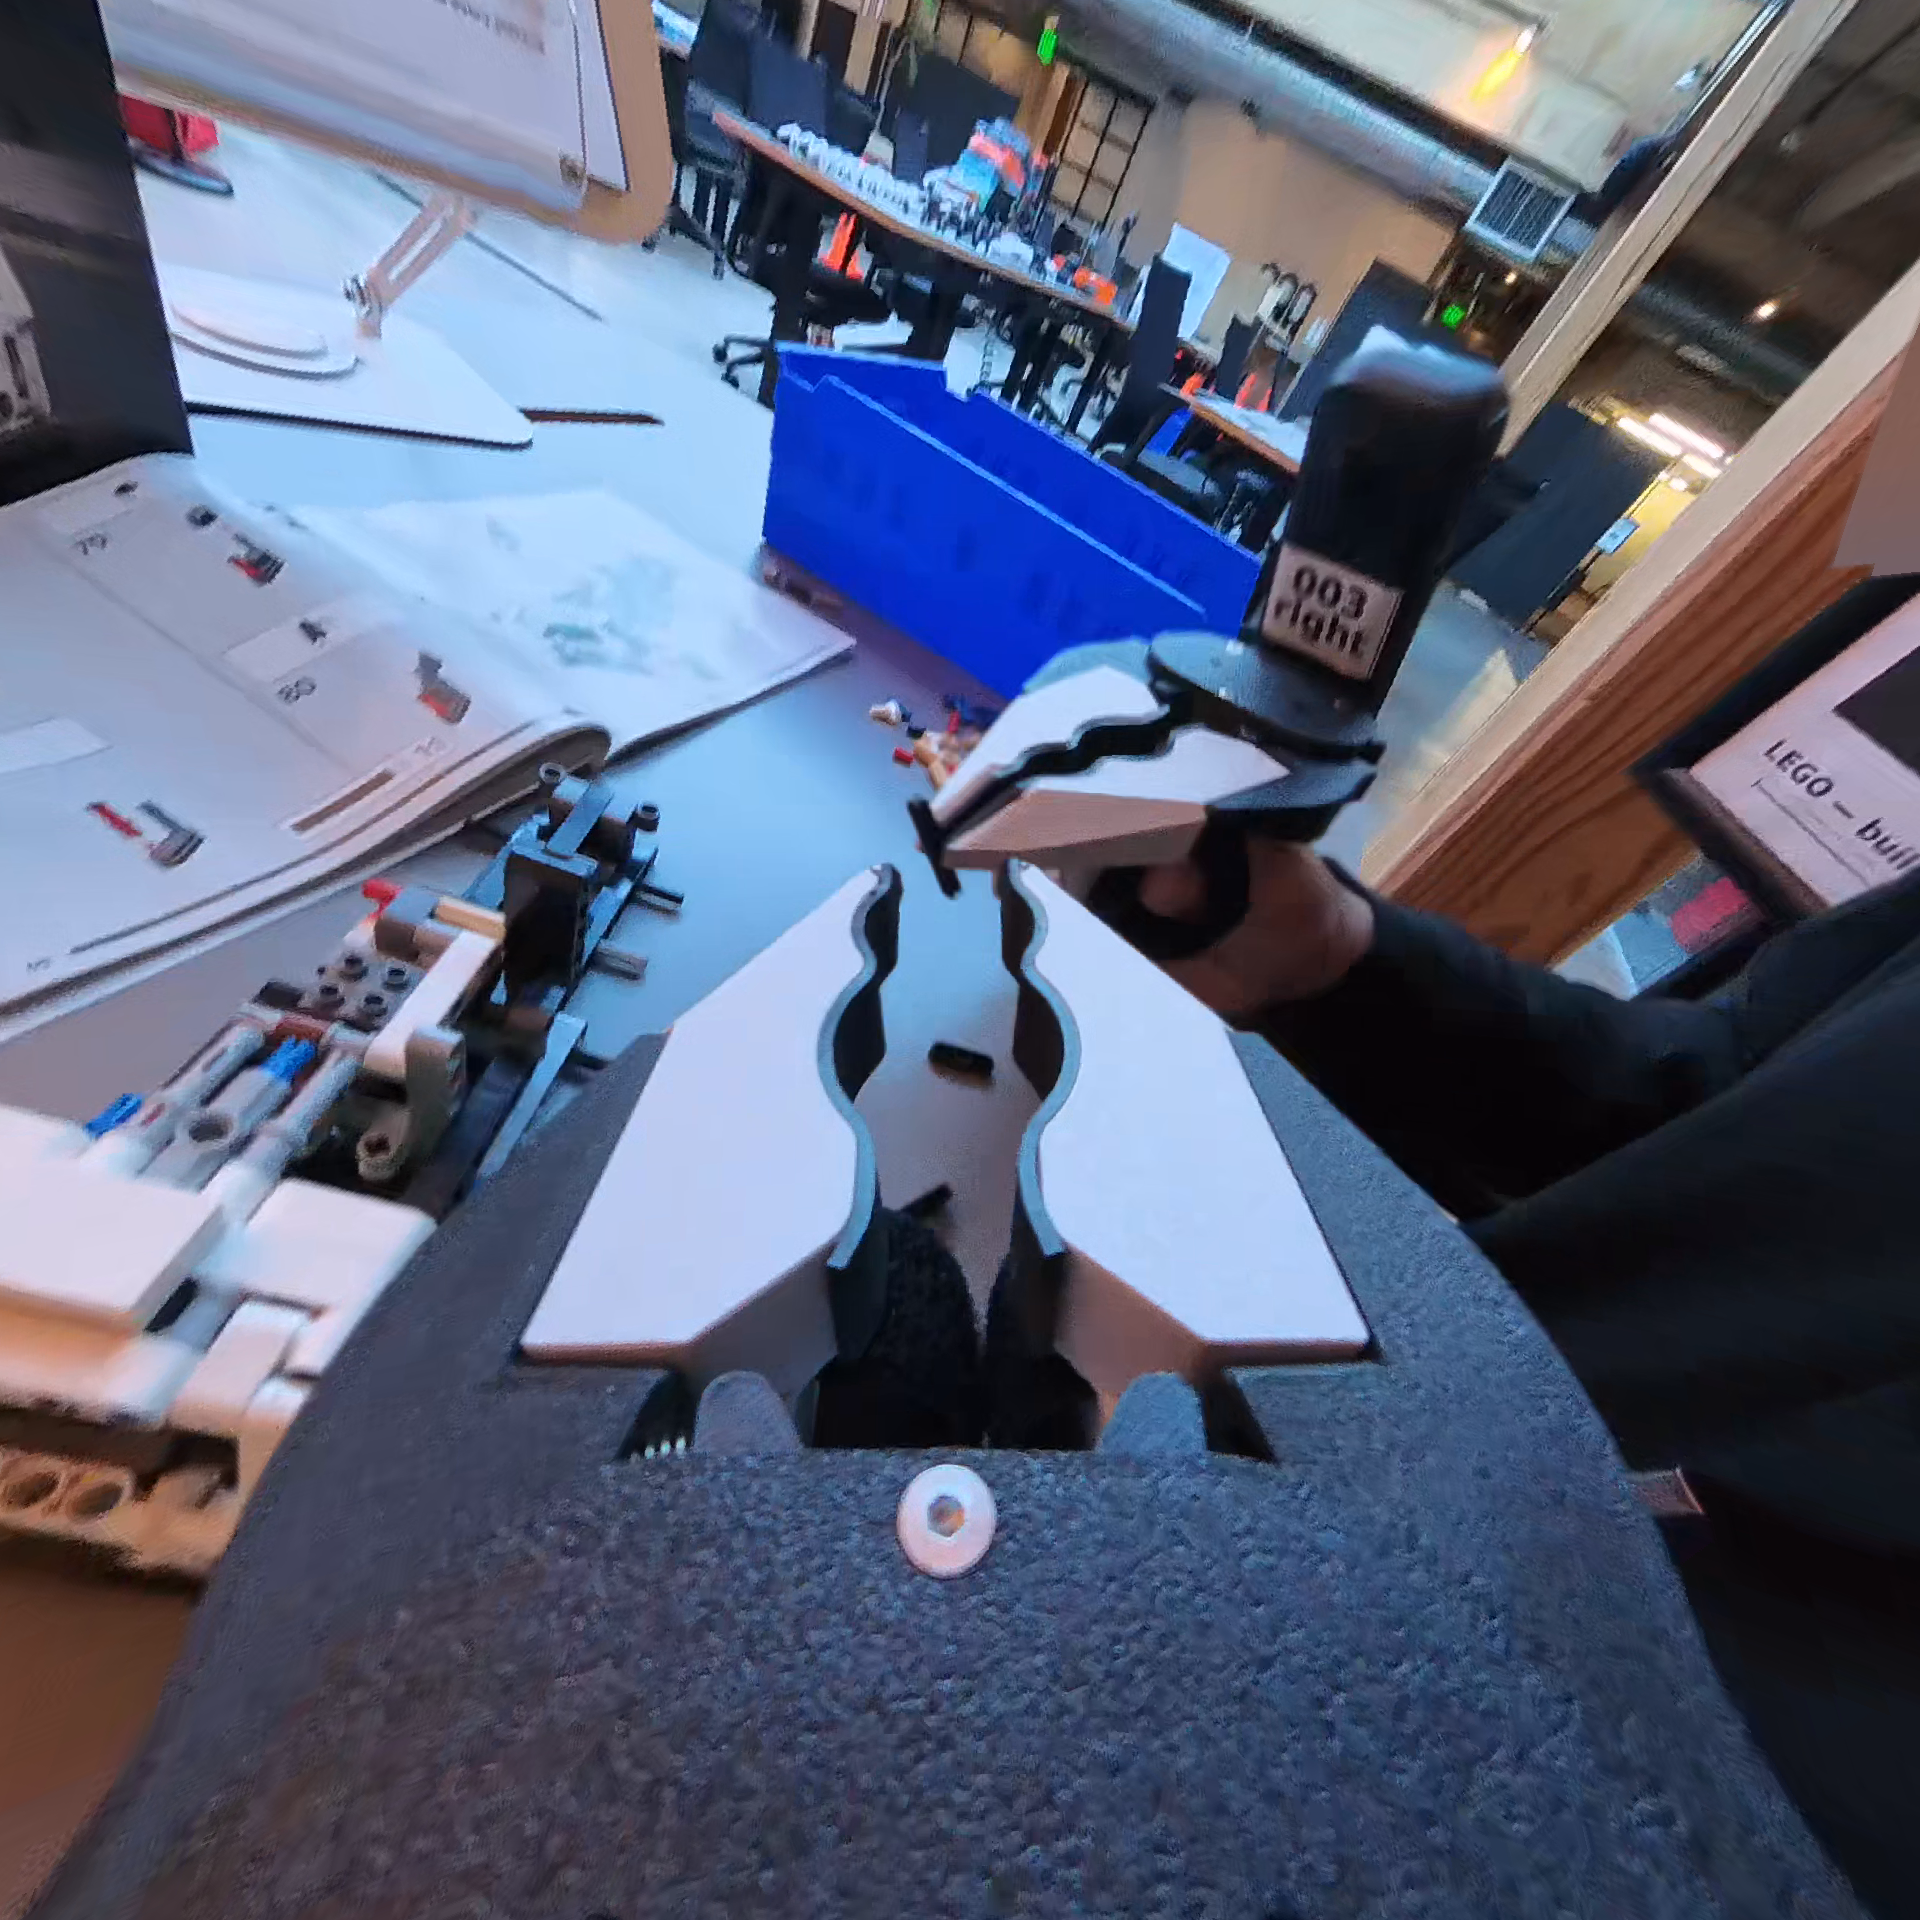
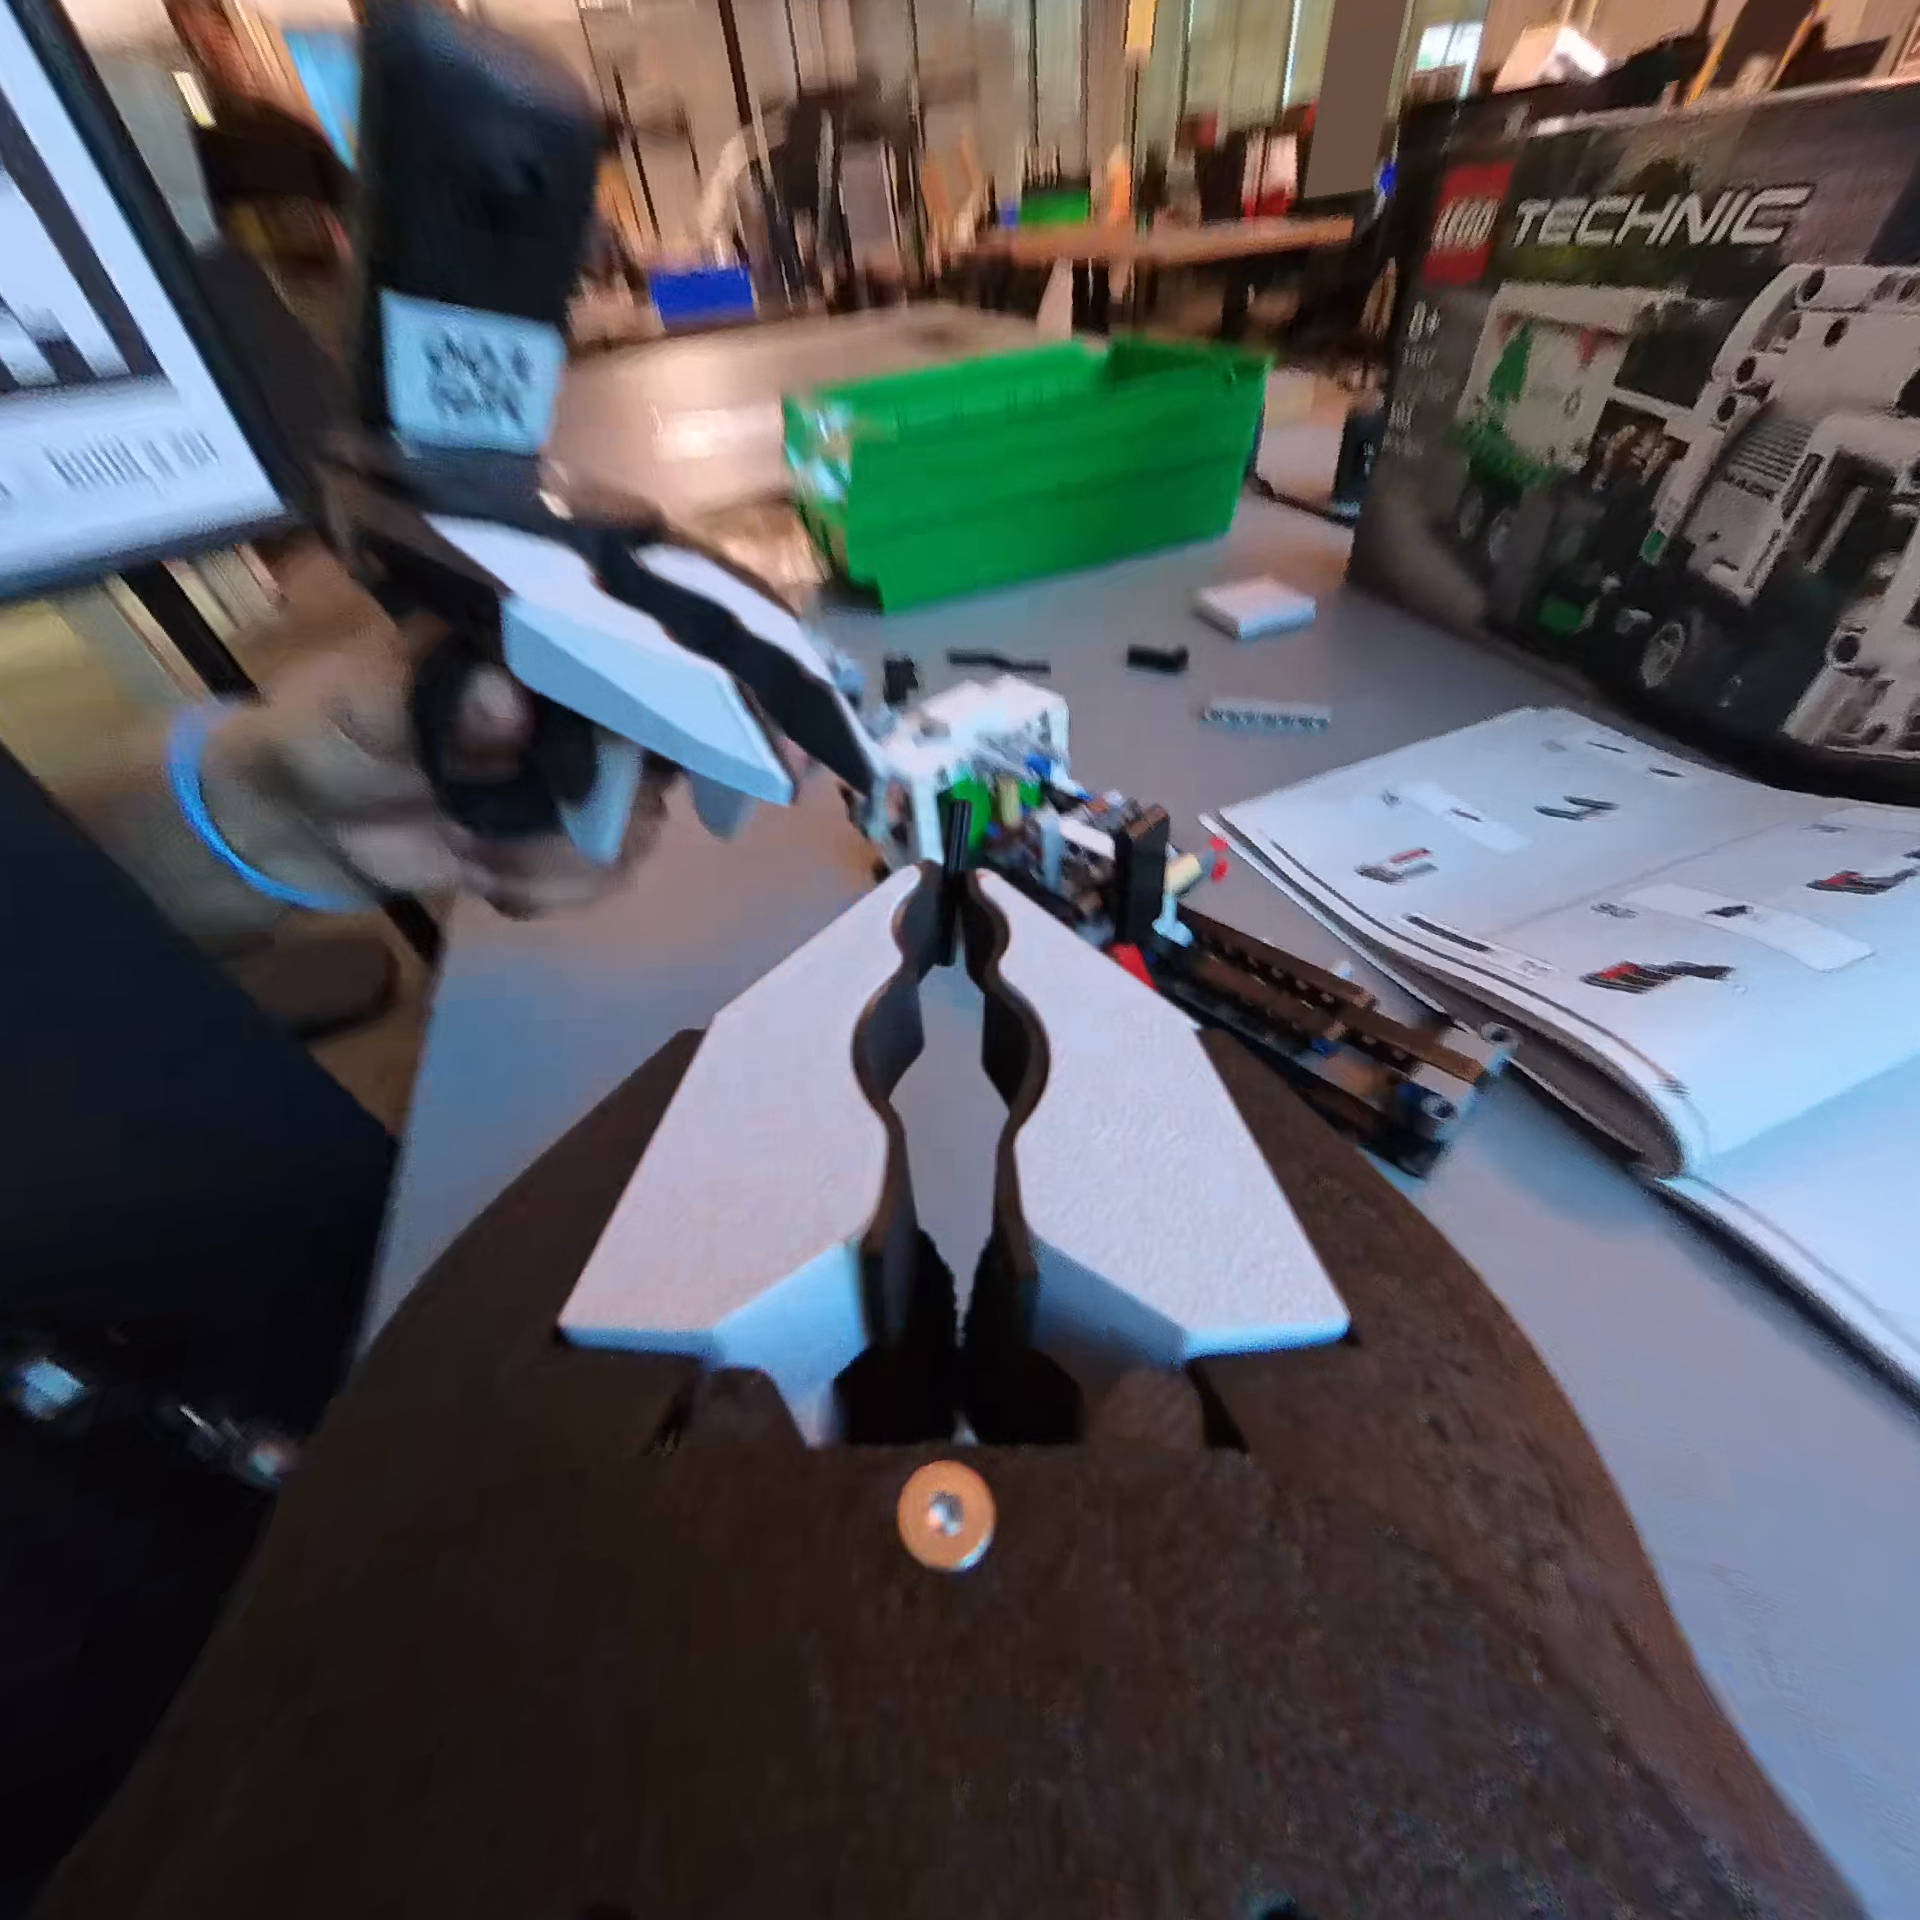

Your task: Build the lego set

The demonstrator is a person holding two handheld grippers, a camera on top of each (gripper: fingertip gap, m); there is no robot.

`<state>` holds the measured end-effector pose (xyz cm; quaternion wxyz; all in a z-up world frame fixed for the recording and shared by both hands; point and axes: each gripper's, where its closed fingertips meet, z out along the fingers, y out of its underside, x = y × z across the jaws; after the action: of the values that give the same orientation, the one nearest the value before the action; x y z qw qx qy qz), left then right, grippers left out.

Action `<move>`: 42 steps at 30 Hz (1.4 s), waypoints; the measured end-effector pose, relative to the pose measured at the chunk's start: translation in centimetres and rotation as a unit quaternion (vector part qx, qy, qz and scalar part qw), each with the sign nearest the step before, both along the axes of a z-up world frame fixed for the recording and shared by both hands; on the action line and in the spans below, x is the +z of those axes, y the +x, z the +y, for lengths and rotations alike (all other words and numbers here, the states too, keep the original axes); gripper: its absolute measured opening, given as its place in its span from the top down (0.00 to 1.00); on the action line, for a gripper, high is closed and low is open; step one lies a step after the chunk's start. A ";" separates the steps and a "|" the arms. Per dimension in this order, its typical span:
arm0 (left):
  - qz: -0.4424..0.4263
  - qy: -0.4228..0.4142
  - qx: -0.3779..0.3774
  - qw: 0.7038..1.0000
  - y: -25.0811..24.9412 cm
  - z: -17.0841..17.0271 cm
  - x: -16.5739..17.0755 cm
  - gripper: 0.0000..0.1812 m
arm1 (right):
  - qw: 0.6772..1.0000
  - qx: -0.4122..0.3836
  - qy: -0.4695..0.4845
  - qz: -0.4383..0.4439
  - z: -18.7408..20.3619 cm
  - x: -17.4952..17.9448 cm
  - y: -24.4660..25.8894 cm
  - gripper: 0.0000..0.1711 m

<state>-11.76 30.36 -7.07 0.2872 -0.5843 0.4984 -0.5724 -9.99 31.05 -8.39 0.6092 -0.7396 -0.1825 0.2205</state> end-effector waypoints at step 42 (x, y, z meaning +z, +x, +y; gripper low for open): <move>-0.074 -0.027 -0.039 0.996 1.4 -1.4 0.7 0.99 | 0.936 -0.198 -0.256 -0.139 -6.1 -10.1 3.0 0.89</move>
<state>-10.41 28.93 -6.33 0.2846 -0.5281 0.4829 -0.6379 -6.98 24.97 -18.52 0.3992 -0.9149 -0.0521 0.0297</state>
